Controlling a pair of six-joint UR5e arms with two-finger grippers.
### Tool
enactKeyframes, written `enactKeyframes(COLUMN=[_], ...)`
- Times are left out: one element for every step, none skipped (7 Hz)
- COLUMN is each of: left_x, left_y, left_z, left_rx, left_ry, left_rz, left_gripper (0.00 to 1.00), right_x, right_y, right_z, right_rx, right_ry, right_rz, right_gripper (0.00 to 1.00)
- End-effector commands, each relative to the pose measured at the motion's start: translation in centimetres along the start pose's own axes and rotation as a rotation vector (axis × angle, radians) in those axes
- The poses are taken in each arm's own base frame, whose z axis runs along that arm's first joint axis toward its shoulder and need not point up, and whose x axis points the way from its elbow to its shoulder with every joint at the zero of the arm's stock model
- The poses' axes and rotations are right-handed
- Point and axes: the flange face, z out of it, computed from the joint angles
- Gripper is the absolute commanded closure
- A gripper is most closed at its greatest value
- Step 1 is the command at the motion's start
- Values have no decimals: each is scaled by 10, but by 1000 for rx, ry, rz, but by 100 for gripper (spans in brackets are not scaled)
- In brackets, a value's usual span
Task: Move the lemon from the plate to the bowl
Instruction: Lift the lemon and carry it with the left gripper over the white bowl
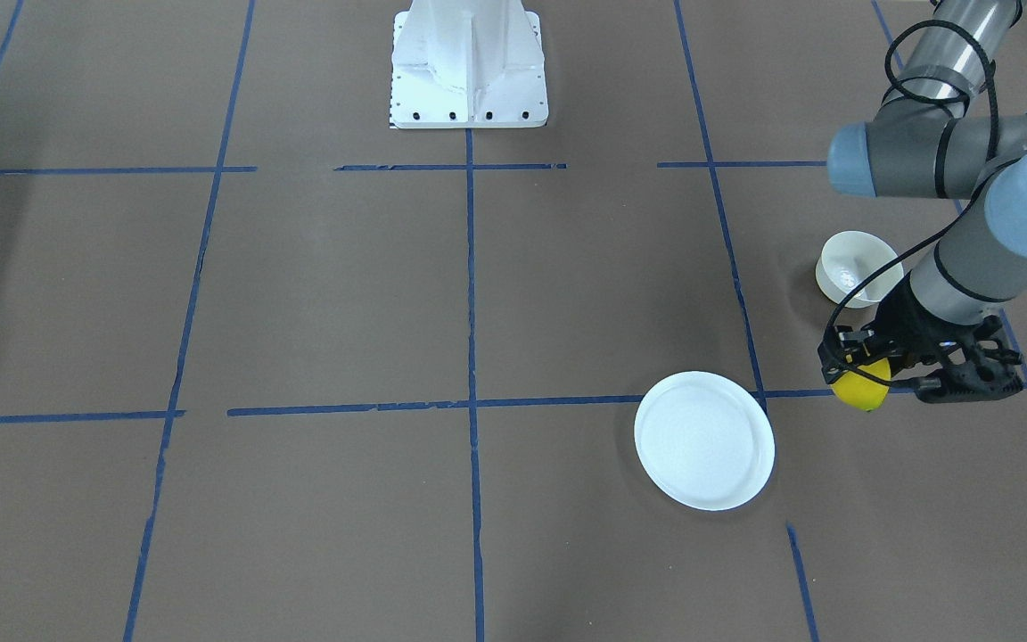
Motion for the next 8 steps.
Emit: enactKeyframes(left_x=[-61,-86,-110,-121,-121,-117,-112,-112], left_y=[62,86,109,126,146,162,176,184], left_z=[6,12,16,21,34,46,56,62], left_rx=[21,28,49,71,60,33,11,-7], left_ry=[15,18,29,58,79,83,91,87], left_rz=[37,27,11,-11,-25,-32,-35,-31], left_gripper=[86,86,86,86,87,87,87,87], right_x=[0,0,0,0,0,0,0,0], right_y=[0,0,0,0,0,0,0,0], right_z=[0,0,0,1,0,0,0,0], right_rx=[0,0,0,-1,0,0,0,0], right_ry=[0,0,0,0,0,0,0,0], right_rz=[0,0,0,1,0,0,0,0], right_gripper=[0,0,0,0,0,0,0,0])
